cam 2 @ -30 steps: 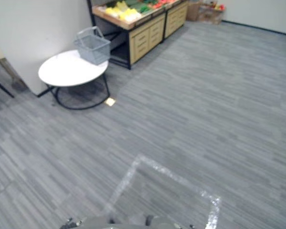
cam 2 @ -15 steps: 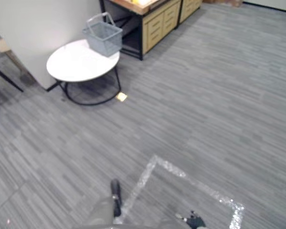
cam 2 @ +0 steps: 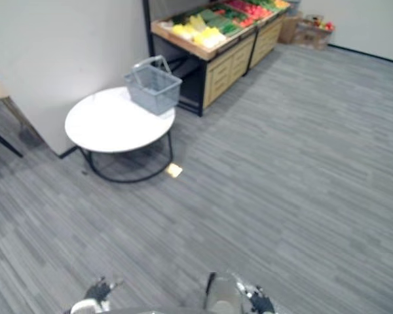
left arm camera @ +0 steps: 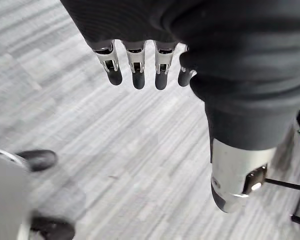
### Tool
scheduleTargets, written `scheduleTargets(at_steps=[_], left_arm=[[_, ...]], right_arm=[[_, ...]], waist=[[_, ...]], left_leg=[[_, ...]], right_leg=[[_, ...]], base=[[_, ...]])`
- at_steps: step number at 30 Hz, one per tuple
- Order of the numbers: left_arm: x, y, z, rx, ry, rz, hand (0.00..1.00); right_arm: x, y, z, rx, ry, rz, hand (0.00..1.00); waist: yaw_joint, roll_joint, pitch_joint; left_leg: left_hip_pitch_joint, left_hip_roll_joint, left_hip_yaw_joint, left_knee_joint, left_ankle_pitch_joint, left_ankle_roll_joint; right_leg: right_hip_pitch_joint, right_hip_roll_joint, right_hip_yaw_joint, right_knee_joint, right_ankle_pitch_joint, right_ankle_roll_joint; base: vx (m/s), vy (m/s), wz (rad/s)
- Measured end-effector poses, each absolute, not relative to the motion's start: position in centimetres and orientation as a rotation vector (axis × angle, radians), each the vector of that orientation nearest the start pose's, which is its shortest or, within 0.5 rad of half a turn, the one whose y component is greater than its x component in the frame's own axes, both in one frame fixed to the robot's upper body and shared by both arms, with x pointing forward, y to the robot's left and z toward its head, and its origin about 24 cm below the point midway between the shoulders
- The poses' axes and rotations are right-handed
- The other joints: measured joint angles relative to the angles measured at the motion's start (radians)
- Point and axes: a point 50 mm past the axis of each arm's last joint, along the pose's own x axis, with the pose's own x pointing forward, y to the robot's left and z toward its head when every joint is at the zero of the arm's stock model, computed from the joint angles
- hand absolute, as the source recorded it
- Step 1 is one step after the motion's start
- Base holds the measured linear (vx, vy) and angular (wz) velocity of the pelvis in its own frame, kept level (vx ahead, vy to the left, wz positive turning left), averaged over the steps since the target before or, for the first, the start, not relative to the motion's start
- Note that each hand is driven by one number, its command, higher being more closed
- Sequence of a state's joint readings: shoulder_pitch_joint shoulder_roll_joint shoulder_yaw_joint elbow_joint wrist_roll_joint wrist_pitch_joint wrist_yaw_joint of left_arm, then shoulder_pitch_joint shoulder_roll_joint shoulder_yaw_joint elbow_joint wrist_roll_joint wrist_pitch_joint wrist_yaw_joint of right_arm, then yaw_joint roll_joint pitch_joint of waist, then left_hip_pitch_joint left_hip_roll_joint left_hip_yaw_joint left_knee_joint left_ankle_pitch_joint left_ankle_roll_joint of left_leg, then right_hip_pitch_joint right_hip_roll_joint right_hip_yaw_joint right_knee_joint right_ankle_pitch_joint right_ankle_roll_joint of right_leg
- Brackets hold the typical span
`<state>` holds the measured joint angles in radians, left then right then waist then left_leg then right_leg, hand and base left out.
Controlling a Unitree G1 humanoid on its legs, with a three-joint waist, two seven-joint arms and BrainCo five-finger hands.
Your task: Pick vegetable in the basket
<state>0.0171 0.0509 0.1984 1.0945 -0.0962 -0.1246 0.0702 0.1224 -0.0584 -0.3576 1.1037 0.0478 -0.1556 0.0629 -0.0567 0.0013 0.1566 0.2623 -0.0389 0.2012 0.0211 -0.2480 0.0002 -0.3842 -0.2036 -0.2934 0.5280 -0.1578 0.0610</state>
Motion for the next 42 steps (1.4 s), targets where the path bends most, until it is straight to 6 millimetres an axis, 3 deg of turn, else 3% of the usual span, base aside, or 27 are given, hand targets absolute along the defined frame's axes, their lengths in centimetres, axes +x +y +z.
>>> scheduleTargets(at_steps=[3, 4, 5, 6, 9, 10, 11, 12, 14, 16, 18, 19, 21, 24, 25, 26, 27, 28, 29, 30, 32, 33, 34, 35, 37, 40, 42], left_arm=[[12.2, 18.5, -15.5, -0.175, 0.955, 0.366, 0.00], [12.0, 18.3, -15.6, -0.196, 0.963, 0.380, 0.00], [11.8, 18.1, -15.7, -0.204, 0.970, 0.383, 0.00], [11.9, 17.3, -15.8, -0.229, 0.978, 0.374, 0.00], [11.7, 16.4, -15.9, -0.277, 0.980, 0.384, 0.00], [11.6, 16.5, -15.9, -0.289, 0.982, 0.395, 0.00], [11.7, 16.7, -15.9, -0.299, 0.971, 0.405, 0.00], [11.8, 16.9, -15.8, -0.300, 0.964, 0.407, 0.00], [11.6, 17.7, -15.8, -0.295, 0.958, 0.420, 0.00], [11.2, 18.5, -15.7, -0.274, 0.956, 0.430, 0.00], [10.0, 19.1, -15.9, -0.264, 0.977, 0.446, 0.00], [10.0, 19.4, -15.8, -0.266, 0.959, 0.463, 0.00], [10.3, 19.4, -15.7, -0.257, 0.942, 0.460, 0.00], [10.6, 19.1, -15.5, -0.251, 0.927, 0.449, 0.00], [10.7, 19.3, -15.5, -0.251, 0.921, 0.449, 0.00], [10.6, 19.5, -15.4, -0.242, 0.917, 0.449, 0.00], [10.2, 19.9, -15.5, -0.227, 0.928, 0.452, 0.00], [9.9, 20.5, -15.5, -0.203, 0.940, 0.448, 0.00], [9.8, 20.7, -15.5, -0.193, 0.945, 0.449, 0.00], [9.9, 21.1, -15.5, -0.168, 0.955, 0.433, 0.00], [9.7, 21.5, -15.7, -0.131, 0.988, 0.415, 0.00], [9.6, 21.5, -15.7, -0.116, 1.000, 0.402, 0.00], [9.3, 21.4, -15.9, -0.093, 1.031, 0.373, 0.00], [9.1, 20.9, -16.1, -0.076, 1.052, 0.337, 0.00], [8.9, 20.6, -16.3, -0.065, 1.069, 0.312, 0.00], [9.2, 20.3, -16.3, -0.067, 1.065, 0.312, 0.00], [8.9, 20.1, -16.3, -0.071, 1.068, 0.320, 0.00]], right_arm=[[6.6, -21.5, -16.2, 0.175, 1.044, -0.384, 0.00], [6.4, -21.4, -16.3, 0.173, 1.054, -0.378, 0.00], [6.5, -21.4, -16.2, 0.170, 1.049, -0.375, 0.00], [6.5, -21.5, -16.2, 0.167, 1.046, -0.376, 0.00], [6.9, -22.1, -16.0, 0.131, 1.034, -0.366, 0.00], [7.0, -22.2, -15.9, 0.117, 1.036, -0.358, 0.00], [7.1, -22.3, -15.9, 0.107, 1.037, -0.349, 0.00], [7.2, -22.5, -15.9, 0.090, 1.037, -0.339, 0.00], [8.1, -22.6, -15.7, 0.056, 1.025, -0.310, 0.00], [8.6, -22.8, -15.5, 0.023, 1.019, -0.281, 0.00], [9.1, -22.7, -15.4, 0.005, 1.009, -0.255, 0.00], [9.3, -22.6, -15.4, 0.003, 1.007, -0.251, 0.00], [9.9, -22.4, -15.3, -0.015, 0.994, -0.222, 0.00], [11.4, -21.0, -15.0, -0.052, 0.951, -0.126, 0.00], [11.5, -20.6, -15.0, -0.049, 0.950, -0.112, 0.00], [11.4, -19.9, -15.2, -0.032, 0.958, -0.102, 0.00], [11.0, -19.0, -15.5, -0.005, 0.971, -0.093, 0.00], [10.7, -18.3, -15.7, 0.014, 0.982, -0.084, 0.00], [10.4, -18.1, -15.8, 0.024, 0.995, -0.081, 0.00], [9.9, -18.0, -16.1, 0.036, 1.020, -0.077, 0.00], [10.0, -18.3, -16.1, 0.035, 1.026, -0.084, 0.00], [10.1, -18.4, -16.0, 0.033, 1.020, -0.084, 0.00], [10.4, -18.6, -15.9, 0.026, 1.006, -0.085, 0.00], [10.7, -19.0, -15.7, 0.015, 0.984, -0.089, 0.00], [11.1, -19.4, -15.4, 0.004, 0.962, -0.093, 0.00], [11.2, -20.0, -15.3, -0.009, 0.946, -0.103, 0.00], [11.0, -20.5, -15.2, -0.021, 0.943, -0.111, 0.00]], waist=[[0.005, 0.000, 0.000], [0.003, -0.001, -0.003], [0.003, 0.001, -0.001], [0.003, 0.009, 0.005], [0.004, 0.039, 0.004], [-0.002, 0.044, 0.005], [0.001, 0.048, 0.004], [0.004, 0.051, 0.006], [0.014, 0.054, 0.023], [0.032, 0.054, 0.023], [0.037, 0.054, 0.022], [0.043, 0.052, 0.023], [0.064, 0.050, 0.023], [0.089, 0.044, 0.019], [0.091, 0.036, 0.015], [0.099, 0.006, -0.006], [0.098, -0.020, -0.053], [0.092, -0.061, -0.076], [0.088, -0.066, -0.086], [0.081, -0.089, -0.083], [0.071, -0.096, -0.061], [0.066, -0.096, -0.060], [0.054, -0.091, -0.057], [0.046, -0.074, -0.051], [0.028, -0.064, -0.050], [0.028, -0.058, -0.044], [0.026, -0.048, -0.042]], left_leg=[[0.064, 0.052, -0.012, 0.009, -0.085, -0.053], [0.090, 0.085, -0.014, 0.015, -0.101, -0.070], [0.093, 0.099, -0.015, 0.034, -0.098, -0.074], [0.093, 0.126, -0.015, 0.080, -0.069, -0.098], [0.051, 0.193, -0.028, 0.271, 0.041, -0.111], [-0.033, 0.225, -0.050, 0.474, 0.130, -0.118], [-0.143, 0.259, -0.087, 0.699, 0.268, -0.154], [-0.194, 0.276, -0.091, 0.812, 0.304, -0.162], [-0.331, 0.310, -0.062, 1.104, 0.300, -0.143], [-0.408, 0.297, -0.028, 1.135, 0.238, -0.125], [-0.517, 0.286, 0.003, 1.060, 0.171, -0.106], [-0.566, 0.275, 0.030, 0.927, 0.133, -0.085], [-0.573, 0.241, 0.079, 0.612, 0.124, -0.079], [-0.548, 0.193, 0.104, 0.151, 0.199, -0.068], [-0.555, 0.192, 0.116, 0.152, 0.236, -0.053], [-0.557, 0.170, 0.133, 0.188, 0.294, -0.033], [-0.559, 0.136, 0.140, 0.202, 0.312, 0.032], [-0.553, 0.100, 0.141, 0.225, 0.277, 0.057], [-0.538, 0.081, 0.140, 0.231, 0.261, 0.060], [-0.490, 0.048, 0.129, 0.230, 0.212, 0.061], [-0.360, 0.025, 0.117, 0.199, 0.146, 0.067], [-0.316, 0.024, 0.115, 0.187, 0.134, 0.066], [-0.231, 0.022, 0.111, 0.154, 0.130, 0.066], [-0.149, 0.031, 0.101, 0.111, 0.130, 0.066], [-0.068, 0.043, 0.079, 0.074, 0.130, 0.066], [0.001, 0.064, 0.025, 0.051, 0.128, 0.063], [0.018, 0.092, -0.019, 0.049, 0.092, 0.014]], right_leg=[[-0.008, 0.028, 0.014, -0.333, 0.137, 0.004], [-0.010, 0.037, 0.008, -0.307, 0.230, -0.004], [-0.017, 0.038, 0.006, -0.262, 0.244, -0.017], [-0.031, 0.041, -0.001, -0.171, 0.205, -0.072], [0.014, 0.064, -0.039, -0.075, 0.078, -0.105], [0.060, 0.069, -0.056, -0.074, 0.032, -0.109], [0.110, 0.076, -0.065, -0.084, -0.005, -0.112], [0.138, 0.081, -0.068, -0.092, -0.017, -0.114], [0.289, 0.107, -0.056, -0.154, -0.071, -0.122], [0.391, 0.119, -0.031, -0.222, -0.086, -0.110], [0.469, 0.134, -0.024, -0.299, -0.089, -0.095], [0.511, 0.138, -0.023, -0.336, -0.084, -0.060], [0.563, 0.131, -0.005, -0.359, -0.099, -0.035], [0.659, 0.116, 0.033, -0.389, -0.173, 0.016], [0.675, 0.108, 0.040, -0.389, -0.191, 0.026], [0.690, 0.084, 0.066, -0.390, -0.204, 0.031], [0.676, 0.045, 0.121, -0.360, -0.197, 0.015], [0.630, 0.007, 0.186, -0.260, -0.166, 0.005], [0.607, -0.009, 0.215, -0.179, -0.141, 0.015], [0.554, -0.025, 0.267, 0.006, -0.058, 0.031], [0.413, -0.029, 0.343, 0.381, 0.223, 0.150], [0.371, -0.034, 0.341, 0.471, 0.223, 0.153], [0.303, -0.047, 0.302, 0.594, 0.192, 0.111], [0.253, -0.046, 0.258, 0.629, 0.139, 0.039], [0.182, -0.050, 0.194, 0.576, 0.054, -0.002], [0.105, -0.045, 0.147, 0.261, 0.014, -0.013], [0.112, -0.036, 0.172, -0.071, 0.054, 0.012]], base=[[0.59, -0.202, 0.14], [0.68, -0.274, 0.23], [0.70, -0.338, 0.33], [0.67, -0.382, 0.25], [0.67, -0.404, 0.18], [0.56, -0.305, 0.28], [0.64, -0.308, 0.27], [0.59, -0.245, 0.09], [0.49, -0.161, -0.14], [0.38, -0.078, -0.36], [0.40, -0.033, -0.27], [0.47, 0.016, -0.20], [0.45, 0.060, -0.31], [0.54, 0.187, -0.44], [0.63, 0.277, -0.35], [0.69, 0.263, -0.29], [0.84, 0.318, -0.21], [0.71, 0.247, 0.00], [0.72, 0.280, 0.31], [0.70, 0.265, 0.36], [0.71, 0.252, 0.27], [0.57, 0.170, 0.13], [0.62, 0.149, 0.07], [0.59, 0.115, 0.16], [0.46, 0.005, 0.34], [0.47, -0.146, 0.56], [0.45, -0.286, 1.06]])
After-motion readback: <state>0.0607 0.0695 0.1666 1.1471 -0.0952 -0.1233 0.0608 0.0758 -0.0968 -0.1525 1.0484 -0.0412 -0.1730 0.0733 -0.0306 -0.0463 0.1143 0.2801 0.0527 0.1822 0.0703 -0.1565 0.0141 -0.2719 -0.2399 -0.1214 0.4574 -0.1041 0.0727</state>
